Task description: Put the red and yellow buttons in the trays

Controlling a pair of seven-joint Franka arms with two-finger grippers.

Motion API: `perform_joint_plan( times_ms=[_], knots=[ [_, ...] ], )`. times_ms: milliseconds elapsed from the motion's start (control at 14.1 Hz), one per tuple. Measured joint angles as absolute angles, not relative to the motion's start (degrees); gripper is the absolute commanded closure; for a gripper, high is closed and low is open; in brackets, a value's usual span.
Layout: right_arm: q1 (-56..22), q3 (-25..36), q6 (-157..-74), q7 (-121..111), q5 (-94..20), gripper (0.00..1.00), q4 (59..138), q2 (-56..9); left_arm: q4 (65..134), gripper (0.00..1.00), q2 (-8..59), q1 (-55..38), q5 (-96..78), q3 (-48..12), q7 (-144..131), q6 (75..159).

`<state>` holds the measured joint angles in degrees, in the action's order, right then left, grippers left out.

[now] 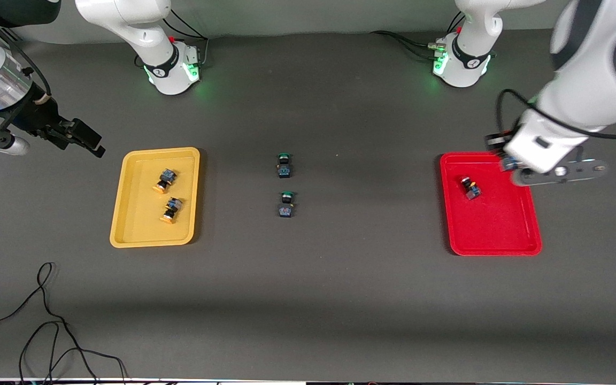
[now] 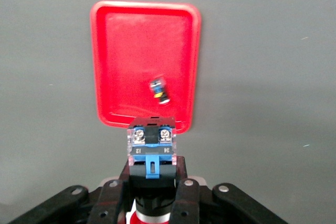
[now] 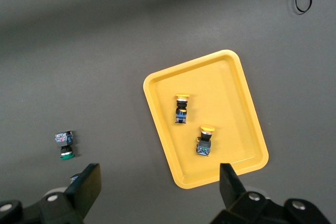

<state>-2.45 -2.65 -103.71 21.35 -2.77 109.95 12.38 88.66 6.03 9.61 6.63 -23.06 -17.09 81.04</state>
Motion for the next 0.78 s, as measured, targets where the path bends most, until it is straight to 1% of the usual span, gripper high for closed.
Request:
perform_joint_plan(
  times_ms=[71, 212, 425, 637, 779],
  knots=[
    [-2.5, -2.6, -103.7, 20.8, -2.8, 0.0, 109.8, 12.4, 91.2, 1.0, 5.3, 12.2, 6.6, -23.0, -14.1, 82.6],
    [-2.5, -2.6, -103.7, 18.4, -2.8, 0.0, 109.5, 12.4, 97.0, 1.0, 5.0, 17.2, 6.5, -22.8, -8.8, 88.3],
    [-2.5, -2.6, -103.7, 17.2, -2.8, 0.0, 109.3, 12.4, 107.9, 1.0, 5.3, 22.5, 6.3, -22.6, -4.6, 100.4],
    [-2.5, -2.6, -103.7, 17.0, -2.8, 0.0, 109.3, 12.3, 119.0, 1.0, 5.6, 24.8, 6.2, -22.5, -3.4, 113.6],
    [-2.5, -2.6, -103.7, 17.0, -2.8, 0.0, 109.3, 12.3, 124.0, 1.0, 6.6, 25.1, 6.2, -22.3, -3.4, 120.1]
  ],
)
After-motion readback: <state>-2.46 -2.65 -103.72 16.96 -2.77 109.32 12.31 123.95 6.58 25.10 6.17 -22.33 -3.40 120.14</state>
